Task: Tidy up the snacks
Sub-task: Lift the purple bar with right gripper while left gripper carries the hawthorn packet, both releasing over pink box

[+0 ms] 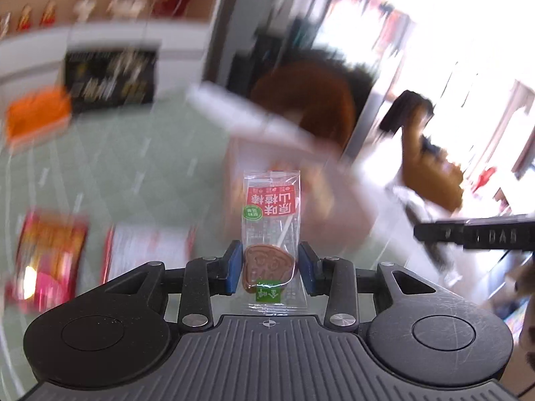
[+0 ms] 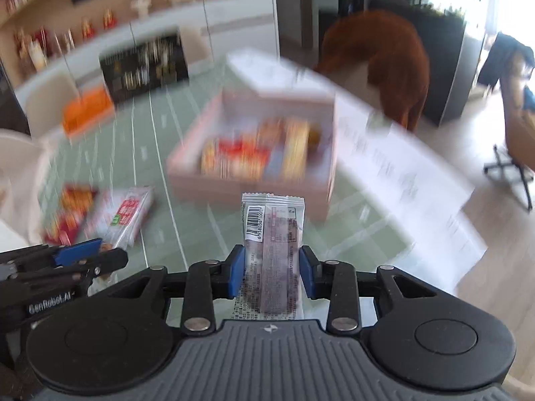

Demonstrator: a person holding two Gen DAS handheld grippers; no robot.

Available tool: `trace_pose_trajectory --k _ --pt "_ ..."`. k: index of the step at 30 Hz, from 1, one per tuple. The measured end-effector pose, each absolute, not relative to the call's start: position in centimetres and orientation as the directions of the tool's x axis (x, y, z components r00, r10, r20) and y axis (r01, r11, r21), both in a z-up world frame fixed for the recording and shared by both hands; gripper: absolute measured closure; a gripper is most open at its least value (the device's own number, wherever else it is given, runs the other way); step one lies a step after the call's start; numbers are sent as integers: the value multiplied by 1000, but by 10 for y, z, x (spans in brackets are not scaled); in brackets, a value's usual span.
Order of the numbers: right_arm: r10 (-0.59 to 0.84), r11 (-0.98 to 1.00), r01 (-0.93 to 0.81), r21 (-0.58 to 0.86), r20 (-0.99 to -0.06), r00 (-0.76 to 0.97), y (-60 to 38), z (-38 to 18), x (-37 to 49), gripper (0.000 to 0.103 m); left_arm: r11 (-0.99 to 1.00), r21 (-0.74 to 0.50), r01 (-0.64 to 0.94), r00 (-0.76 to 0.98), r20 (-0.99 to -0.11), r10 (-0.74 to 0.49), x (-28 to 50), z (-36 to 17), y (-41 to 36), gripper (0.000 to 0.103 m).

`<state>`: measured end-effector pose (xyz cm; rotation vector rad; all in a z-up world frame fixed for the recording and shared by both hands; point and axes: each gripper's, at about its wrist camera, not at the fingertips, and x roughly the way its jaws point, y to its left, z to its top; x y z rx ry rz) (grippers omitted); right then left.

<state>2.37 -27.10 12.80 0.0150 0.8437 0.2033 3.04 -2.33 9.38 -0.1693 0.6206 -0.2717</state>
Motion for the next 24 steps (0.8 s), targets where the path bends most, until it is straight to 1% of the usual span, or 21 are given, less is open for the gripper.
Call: trace_pose_trajectory --k 2,3,6,8,10,12,15,18,21,24 --pt "188 980 -182 82 -688 701 -279 160 28 69 948 -216 233 810 -496 -312 56 124 -33 62" --pt "192 979 -191 76 -665 721 -282 175 33 69 945 -218 243 810 -490 -321 73 136 -37 62" --pt "197 977 -205 56 -608 769 -288 208 56 69 928 -267 260 752 -547 -368 133 149 -53 61" --pt "208 976 -210 63 -572 793 -294 220 68 69 925 -300 232 731 -574 -369 167 141 -63 61" --pt "219 974 -208 85 -561 798 -300 223 78 69 921 -331 205 725 -581 -371 194 126 -73 61" --pt "243 969 -219 112 -571 784 -307 218 88 69 909 -361 207 709 -585 -394 216 108 -82 58" --pt "221 975 -193 112 -601 768 -318 206 98 69 899 -399 182 682 -607 -408 227 89 -81 60" --pt "220 975 -168 142 -644 733 -331 189 109 69 897 -406 176 678 -611 -409 212 82 -69 60" --pt "222 975 -144 170 -681 698 -336 172 124 69 914 -369 170 680 -627 -380 187 78 -54 60" --pt "265 963 -150 222 -705 657 -327 161 151 68 919 -366 146 685 -633 -361 159 75 -31 60"
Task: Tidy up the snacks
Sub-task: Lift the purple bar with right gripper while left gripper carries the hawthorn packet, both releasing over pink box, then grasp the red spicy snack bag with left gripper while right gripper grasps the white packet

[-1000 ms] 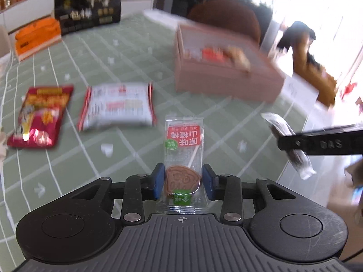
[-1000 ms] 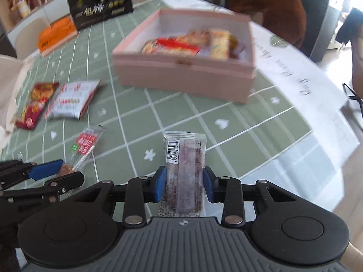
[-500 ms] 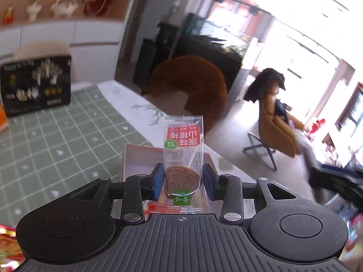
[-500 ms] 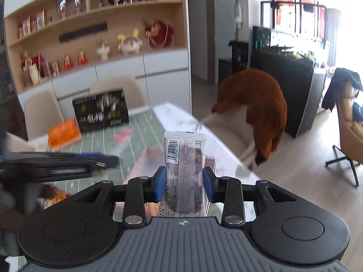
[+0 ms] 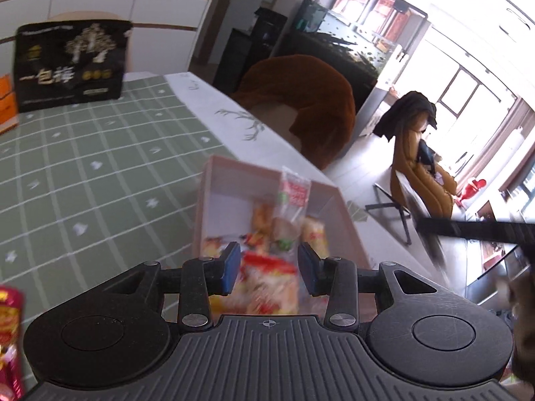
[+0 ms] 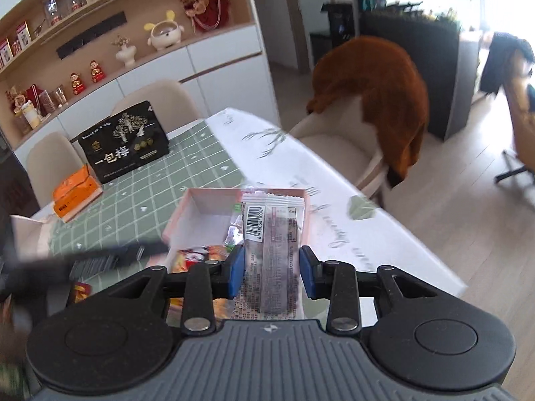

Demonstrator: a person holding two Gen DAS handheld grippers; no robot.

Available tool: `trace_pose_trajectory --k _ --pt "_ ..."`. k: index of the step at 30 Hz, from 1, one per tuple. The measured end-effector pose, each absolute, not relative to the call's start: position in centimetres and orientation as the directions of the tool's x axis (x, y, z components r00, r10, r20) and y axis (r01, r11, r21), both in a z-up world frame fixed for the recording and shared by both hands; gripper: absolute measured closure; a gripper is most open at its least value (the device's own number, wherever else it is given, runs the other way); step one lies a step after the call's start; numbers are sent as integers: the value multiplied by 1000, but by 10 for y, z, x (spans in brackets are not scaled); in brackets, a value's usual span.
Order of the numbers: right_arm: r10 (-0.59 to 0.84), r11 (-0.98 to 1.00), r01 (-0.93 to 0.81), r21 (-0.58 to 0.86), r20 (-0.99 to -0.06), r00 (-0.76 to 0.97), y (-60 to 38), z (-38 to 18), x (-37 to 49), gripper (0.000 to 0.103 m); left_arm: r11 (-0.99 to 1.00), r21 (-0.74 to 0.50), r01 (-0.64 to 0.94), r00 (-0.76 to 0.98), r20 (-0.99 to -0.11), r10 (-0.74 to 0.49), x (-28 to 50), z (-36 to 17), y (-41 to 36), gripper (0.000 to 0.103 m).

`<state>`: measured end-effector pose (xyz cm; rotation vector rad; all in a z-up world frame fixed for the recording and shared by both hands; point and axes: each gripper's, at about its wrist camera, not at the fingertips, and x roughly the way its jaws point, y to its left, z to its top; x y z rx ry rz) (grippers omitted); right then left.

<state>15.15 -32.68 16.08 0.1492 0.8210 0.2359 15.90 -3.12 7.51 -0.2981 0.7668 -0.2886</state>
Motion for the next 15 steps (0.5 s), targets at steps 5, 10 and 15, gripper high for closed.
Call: trace_pose_trajectory --k 5,10,15 --pt "273 961 -155 229 -698 662 -292 156 195 57 949 -309 59 680 -684 -264 109 64 25 60" --pt "285 958 -166 234 -702 653 -260 153 184 42 938 -307 -160 675 -728 -123 80 39 110 60" --pt "390 919 -263 293 -760 520 -200 120 136 40 905 -278 -322 677 -736 16 77 32 172 60"
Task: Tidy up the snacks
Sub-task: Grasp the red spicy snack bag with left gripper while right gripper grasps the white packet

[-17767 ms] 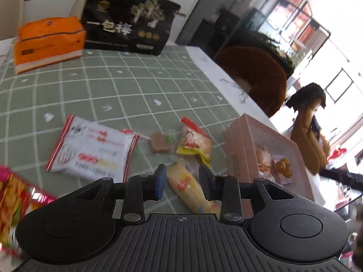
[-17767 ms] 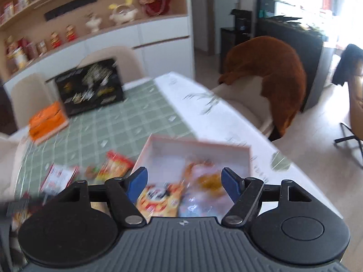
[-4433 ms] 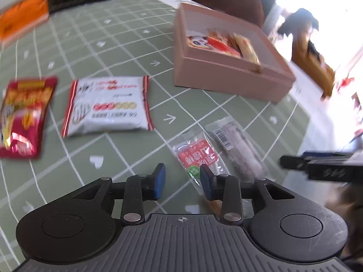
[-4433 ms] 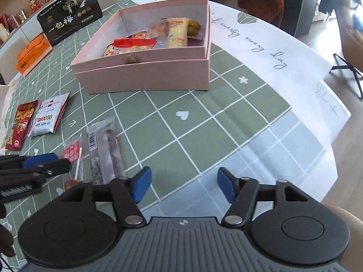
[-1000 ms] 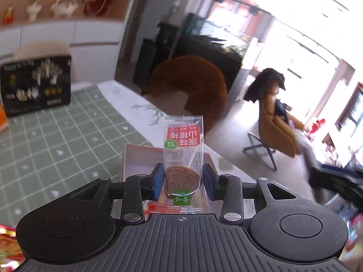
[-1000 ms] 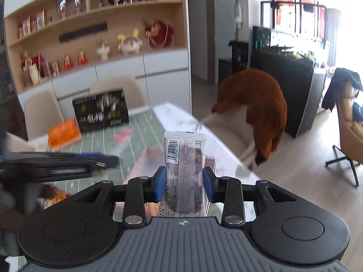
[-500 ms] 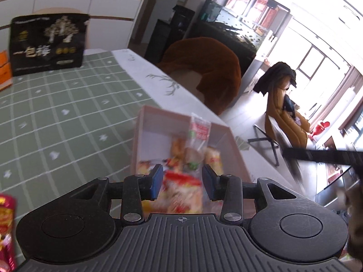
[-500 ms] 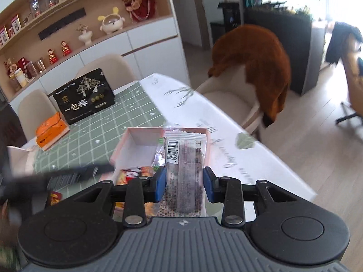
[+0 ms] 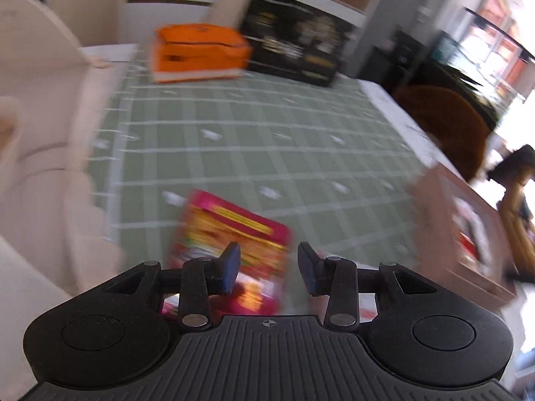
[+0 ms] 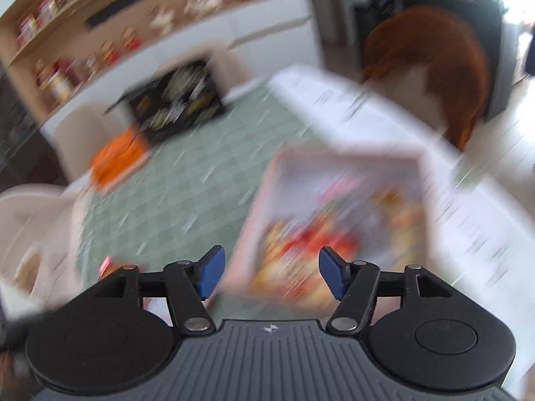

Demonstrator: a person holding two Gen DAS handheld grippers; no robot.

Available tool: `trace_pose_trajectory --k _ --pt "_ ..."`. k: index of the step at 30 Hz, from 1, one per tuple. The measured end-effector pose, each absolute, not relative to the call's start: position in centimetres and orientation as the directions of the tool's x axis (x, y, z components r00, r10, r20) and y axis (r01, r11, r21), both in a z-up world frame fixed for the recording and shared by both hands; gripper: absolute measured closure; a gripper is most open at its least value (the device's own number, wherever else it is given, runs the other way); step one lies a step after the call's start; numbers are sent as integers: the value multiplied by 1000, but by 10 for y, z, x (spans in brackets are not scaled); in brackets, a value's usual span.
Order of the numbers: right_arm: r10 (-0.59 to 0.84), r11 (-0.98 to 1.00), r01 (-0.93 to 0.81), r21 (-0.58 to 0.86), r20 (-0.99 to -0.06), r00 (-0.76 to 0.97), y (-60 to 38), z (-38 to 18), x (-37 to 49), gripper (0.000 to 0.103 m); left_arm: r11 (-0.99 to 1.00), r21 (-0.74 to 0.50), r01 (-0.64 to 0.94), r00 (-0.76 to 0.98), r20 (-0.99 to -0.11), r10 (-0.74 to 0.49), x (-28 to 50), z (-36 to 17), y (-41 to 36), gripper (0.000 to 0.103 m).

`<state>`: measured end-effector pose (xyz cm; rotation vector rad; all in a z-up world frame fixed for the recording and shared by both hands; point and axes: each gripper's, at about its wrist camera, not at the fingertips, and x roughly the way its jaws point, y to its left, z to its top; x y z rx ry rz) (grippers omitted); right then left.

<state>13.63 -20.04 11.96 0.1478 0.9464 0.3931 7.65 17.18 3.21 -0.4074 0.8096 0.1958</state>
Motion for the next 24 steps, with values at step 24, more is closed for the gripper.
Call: trace_pose_trajectory --k 24 --pt "362 866 -475 157 -851 379 -85 36 95 44 970 -221 -103 617 -779 -112 67 6 162 64"
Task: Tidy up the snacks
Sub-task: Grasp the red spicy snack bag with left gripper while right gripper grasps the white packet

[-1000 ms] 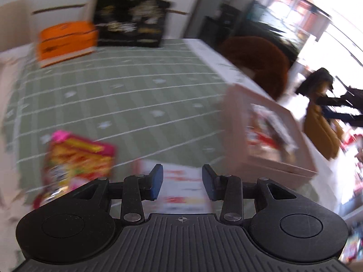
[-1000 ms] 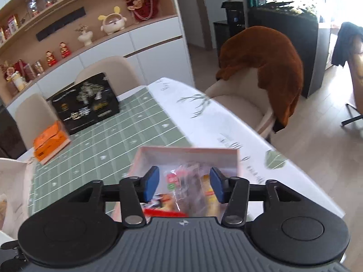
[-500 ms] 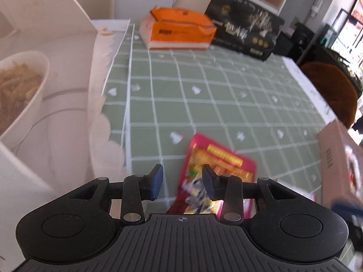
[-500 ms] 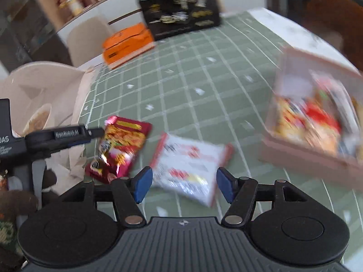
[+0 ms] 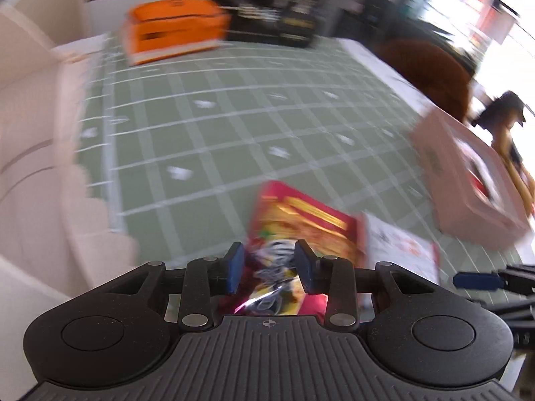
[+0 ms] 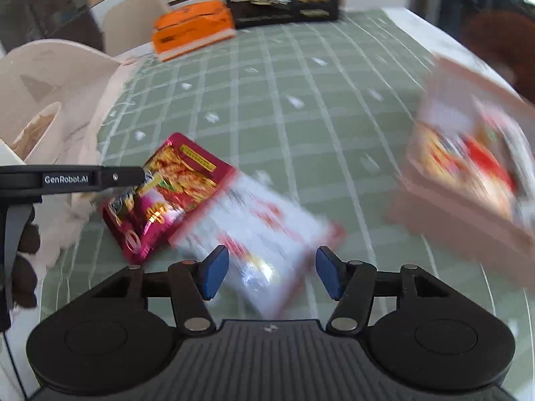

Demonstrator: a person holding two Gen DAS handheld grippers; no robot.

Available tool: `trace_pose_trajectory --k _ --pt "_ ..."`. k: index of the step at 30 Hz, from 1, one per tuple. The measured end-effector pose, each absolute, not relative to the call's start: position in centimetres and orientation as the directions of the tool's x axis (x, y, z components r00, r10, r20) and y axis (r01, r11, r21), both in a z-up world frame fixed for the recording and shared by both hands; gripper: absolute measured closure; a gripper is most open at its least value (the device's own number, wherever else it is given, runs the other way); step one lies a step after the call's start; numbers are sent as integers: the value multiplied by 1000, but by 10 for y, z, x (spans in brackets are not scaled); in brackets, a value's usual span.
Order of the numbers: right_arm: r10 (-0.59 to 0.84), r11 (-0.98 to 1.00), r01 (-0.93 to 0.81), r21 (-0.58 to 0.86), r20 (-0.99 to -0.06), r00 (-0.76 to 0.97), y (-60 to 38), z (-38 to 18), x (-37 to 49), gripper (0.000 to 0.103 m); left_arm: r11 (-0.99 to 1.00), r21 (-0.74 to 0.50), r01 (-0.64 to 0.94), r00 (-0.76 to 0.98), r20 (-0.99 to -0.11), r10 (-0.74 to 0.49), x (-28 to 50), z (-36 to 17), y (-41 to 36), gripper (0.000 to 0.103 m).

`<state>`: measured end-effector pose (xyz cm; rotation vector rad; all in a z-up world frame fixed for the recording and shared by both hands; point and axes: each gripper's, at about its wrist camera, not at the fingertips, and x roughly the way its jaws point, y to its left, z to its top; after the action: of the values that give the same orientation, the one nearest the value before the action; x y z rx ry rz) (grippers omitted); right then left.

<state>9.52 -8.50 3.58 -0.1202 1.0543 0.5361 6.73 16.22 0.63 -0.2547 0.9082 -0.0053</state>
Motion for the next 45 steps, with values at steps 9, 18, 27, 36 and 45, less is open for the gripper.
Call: trace_pose_trajectory --k 9,18,27,36,45 --pt "272 908 -411 83 -863 426 -153 39 66 43 944 -330 19 559 -779 -284 36 1 105 64" --pt "345 892 -432 131 -816 463 -79 50 94 36 947 -320 38 493 -818 -296 4 -2 81 67" --pt "278 891 -452 50 -846 455 -111 41 79 36 969 -247 14 540 -814 -215 6 20 80 67" --pt "148 967 -255 20 -859 490 -196 38 51 37 939 -345 -20 641 -724 -252 56 32 74 68" --pt "197 974 -197 112 -847 493 -225 55 24 37 912 -382 -149 631 -747 -209 49 18 85 69"
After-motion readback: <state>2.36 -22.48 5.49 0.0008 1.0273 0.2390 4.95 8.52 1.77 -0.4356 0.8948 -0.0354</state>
